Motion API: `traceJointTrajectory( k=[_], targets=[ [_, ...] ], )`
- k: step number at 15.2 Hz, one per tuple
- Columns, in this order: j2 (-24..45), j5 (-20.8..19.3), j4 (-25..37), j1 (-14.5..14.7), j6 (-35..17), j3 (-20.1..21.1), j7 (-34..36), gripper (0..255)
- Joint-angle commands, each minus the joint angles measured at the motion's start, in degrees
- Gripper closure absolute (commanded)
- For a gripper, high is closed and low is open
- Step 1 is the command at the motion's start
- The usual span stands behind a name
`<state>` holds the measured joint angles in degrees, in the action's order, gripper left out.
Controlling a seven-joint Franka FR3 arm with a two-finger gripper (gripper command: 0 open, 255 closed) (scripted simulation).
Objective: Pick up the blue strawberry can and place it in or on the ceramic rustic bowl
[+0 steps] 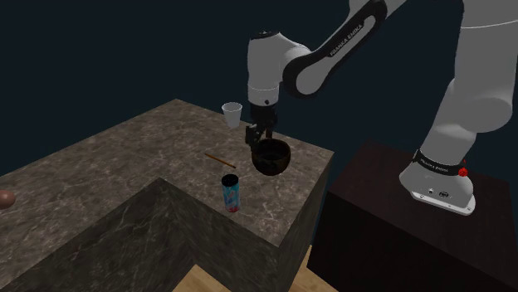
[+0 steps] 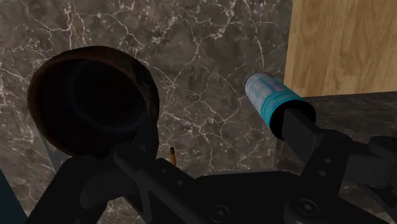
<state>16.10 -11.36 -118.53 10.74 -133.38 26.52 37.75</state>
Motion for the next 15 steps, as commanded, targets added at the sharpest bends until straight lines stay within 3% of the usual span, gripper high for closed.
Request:
traceJointTrajectory(
  k=[1,11,15],
  targets=[
    [4.61,-2.34,3.81,1.89,-0.05,-0.5,2.32,0],
    [26.21,-8.61,25.98,11.99,2.56,-4.05,7.98,0],
    [28.29,-9.37,26.23,12.49,0.75,-4.77,8.39,0]
  ],
)
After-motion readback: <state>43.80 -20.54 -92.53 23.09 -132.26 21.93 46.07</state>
